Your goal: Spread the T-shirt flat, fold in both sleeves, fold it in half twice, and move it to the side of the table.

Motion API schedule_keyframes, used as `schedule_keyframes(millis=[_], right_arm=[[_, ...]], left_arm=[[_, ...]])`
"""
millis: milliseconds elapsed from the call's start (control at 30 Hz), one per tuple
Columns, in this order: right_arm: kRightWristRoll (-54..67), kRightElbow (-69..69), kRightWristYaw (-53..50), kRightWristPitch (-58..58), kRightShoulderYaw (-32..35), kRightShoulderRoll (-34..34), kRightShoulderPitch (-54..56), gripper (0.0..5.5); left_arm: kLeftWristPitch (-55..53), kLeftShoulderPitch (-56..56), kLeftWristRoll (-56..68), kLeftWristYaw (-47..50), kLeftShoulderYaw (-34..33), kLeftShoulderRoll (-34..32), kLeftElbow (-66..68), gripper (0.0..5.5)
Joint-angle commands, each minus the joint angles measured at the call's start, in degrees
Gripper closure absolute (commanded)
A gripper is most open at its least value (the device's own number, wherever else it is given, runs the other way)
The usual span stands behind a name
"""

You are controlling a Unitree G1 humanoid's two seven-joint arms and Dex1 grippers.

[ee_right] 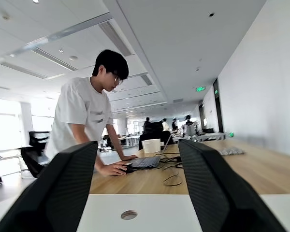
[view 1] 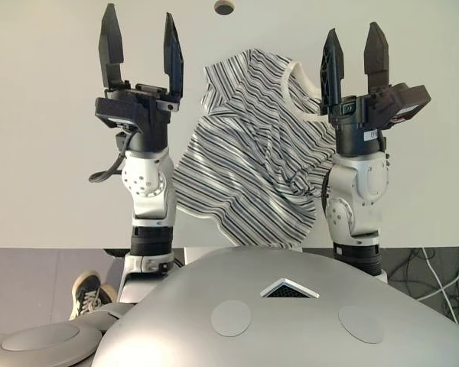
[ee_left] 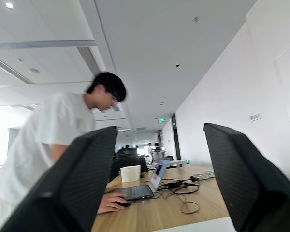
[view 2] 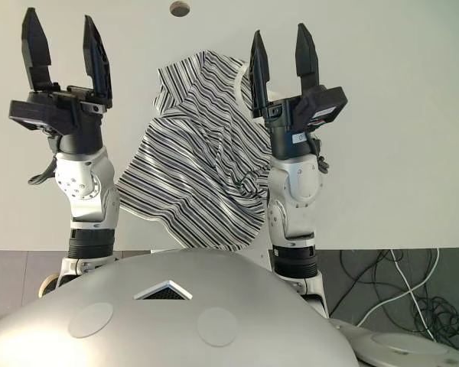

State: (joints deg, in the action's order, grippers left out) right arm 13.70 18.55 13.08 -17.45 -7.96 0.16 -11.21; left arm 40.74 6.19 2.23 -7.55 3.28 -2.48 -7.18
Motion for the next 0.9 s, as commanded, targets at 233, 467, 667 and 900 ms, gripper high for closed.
schedule_keyframes(millis=[233,467,667,900], right_arm=[[-2.00,-3.14,1.19,-2.28,0.18,-0.48,3.11,2.40],[0.20,-5.77,4.99,-2.21,-0.11,-1.44,5.51,2.40],[2.12,-6.67,9.06,-1.78,-0.78,-2.85,5.78,2.40],[0.49,-7.24,10.73,-2.64,-2.79,-3.75,4.63,2.40]], left_arm=[[1.02,-1.61,0.47,-1.14,0.15,-0.83,1.01,2.18],[1.42,-1.87,-0.44,-0.18,-0.42,-0.65,0.85,2.18],[1.60,-2.05,-0.98,-0.25,-0.76,-0.74,0.97,2.18],[0.75,-1.90,-2.39,-1.45,0.55,-1.66,2.09,2.18]])
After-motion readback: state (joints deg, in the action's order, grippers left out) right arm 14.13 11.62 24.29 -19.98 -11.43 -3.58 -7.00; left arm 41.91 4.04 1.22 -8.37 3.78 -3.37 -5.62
